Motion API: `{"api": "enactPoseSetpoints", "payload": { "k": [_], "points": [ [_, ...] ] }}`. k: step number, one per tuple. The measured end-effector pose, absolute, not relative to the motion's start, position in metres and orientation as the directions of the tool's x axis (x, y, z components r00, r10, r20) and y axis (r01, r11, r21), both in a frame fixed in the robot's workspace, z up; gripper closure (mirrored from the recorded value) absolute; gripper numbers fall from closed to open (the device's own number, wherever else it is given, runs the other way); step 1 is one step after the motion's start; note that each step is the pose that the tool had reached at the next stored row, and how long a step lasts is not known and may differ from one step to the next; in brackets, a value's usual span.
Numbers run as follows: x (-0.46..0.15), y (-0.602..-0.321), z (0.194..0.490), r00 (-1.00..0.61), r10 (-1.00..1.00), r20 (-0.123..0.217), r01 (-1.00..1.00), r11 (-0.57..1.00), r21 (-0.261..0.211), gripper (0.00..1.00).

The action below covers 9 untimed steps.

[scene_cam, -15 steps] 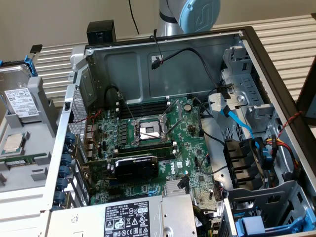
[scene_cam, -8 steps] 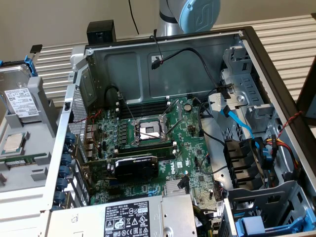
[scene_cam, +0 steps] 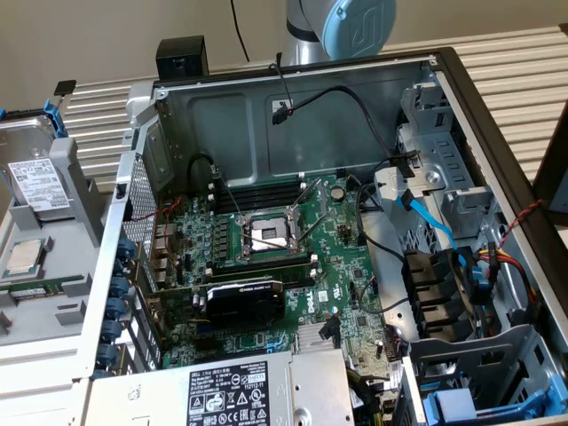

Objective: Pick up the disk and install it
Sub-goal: 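Pick up the disk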

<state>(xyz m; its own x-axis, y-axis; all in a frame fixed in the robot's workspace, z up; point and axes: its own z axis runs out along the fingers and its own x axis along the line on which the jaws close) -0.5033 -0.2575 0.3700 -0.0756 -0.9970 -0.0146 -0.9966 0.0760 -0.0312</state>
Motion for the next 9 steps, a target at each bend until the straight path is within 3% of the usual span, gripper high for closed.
{"api": "enactPoseSetpoints", "payload": {
  "k": [9],
  "points": [
    [-0.5033,-0.2575,0.3611,0.028,-0.999,-0.015,-0.999,-0.028,-0.031,0.38]
  ]
}}
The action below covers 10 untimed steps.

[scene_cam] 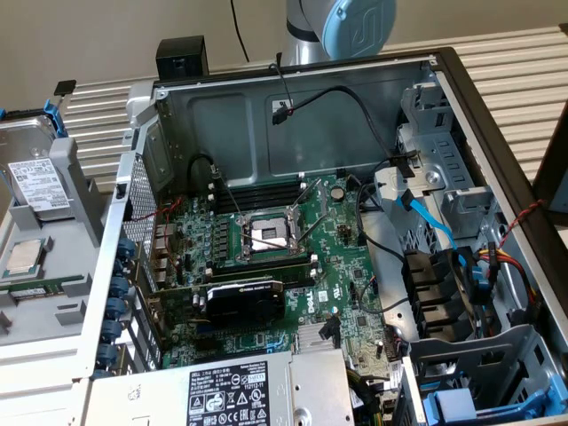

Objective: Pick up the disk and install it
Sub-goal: 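Pick up the disk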

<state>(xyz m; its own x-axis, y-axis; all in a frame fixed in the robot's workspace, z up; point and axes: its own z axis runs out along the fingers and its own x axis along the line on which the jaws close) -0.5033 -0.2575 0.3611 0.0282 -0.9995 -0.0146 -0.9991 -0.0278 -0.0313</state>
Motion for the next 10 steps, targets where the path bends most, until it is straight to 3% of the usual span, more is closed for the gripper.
{"api": "enactPoseSetpoints", "payload": {
  "k": [3,4,10],
  "points": [
    [-0.5033,-0.2575,0.3597,0.028,-0.999,-0.015,-0.999,-0.028,-0.031,0.36],
    [-0.5033,-0.2575,0.3594,0.028,-0.999,-0.014,-0.999,-0.028,-0.03,0.3],
    [-0.5011,-0.2572,0.3536,0.028,-1.0,-0.007,-1.0,-0.028,-0.005,0.3]
  ]
}}
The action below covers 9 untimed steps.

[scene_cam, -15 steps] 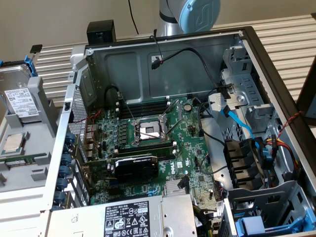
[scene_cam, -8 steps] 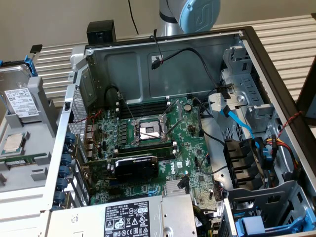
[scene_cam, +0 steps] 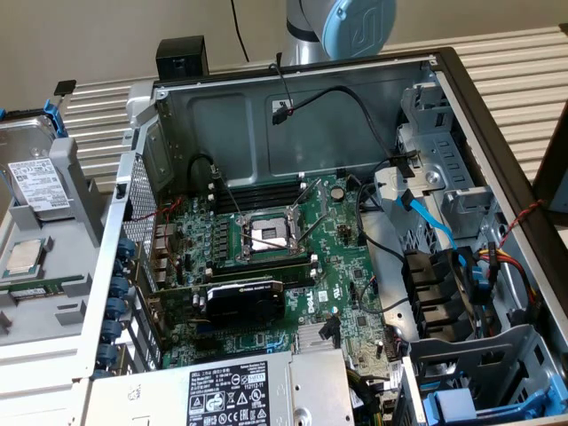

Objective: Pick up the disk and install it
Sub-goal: 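Pick up the disk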

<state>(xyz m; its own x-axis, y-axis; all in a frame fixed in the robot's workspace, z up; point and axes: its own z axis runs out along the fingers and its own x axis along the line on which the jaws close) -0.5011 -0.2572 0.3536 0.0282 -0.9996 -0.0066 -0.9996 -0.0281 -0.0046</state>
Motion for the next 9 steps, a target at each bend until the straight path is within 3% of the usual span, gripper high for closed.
{"api": "enactPoseSetpoints", "payload": {
  "k": [9],
  "points": [
    [-0.494,-0.257,0.342,0.028,-1.0,-0.007,-1.0,-0.028,-0.002,0.3]
  ]
}}
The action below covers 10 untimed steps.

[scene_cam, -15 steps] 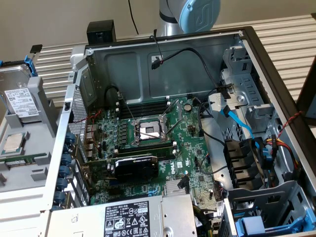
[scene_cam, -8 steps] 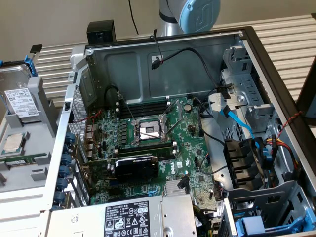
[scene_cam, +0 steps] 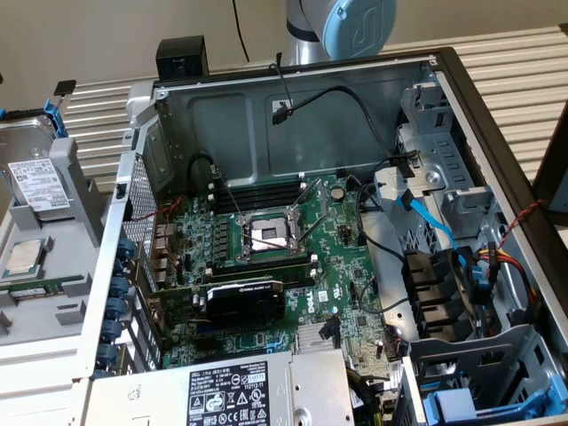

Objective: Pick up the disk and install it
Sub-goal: 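Pick up the disk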

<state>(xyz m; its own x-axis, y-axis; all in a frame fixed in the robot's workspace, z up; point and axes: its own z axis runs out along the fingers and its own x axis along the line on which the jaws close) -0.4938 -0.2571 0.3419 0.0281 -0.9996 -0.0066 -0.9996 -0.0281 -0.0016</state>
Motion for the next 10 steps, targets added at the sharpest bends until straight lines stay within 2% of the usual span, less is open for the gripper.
{"api": "enactPoseSetpoints", "payload": {
  "k": [9,10],
  "points": [
    [-0.493,-0.257,0.329,0.028,-1.0,-0.007,-0.999,-0.028,0.028,0.3],
    [-0.493,-0.257,0.328,0.028,-1.0,-0.007,-0.999,-0.028,0.032,0.32]
  ]
}}
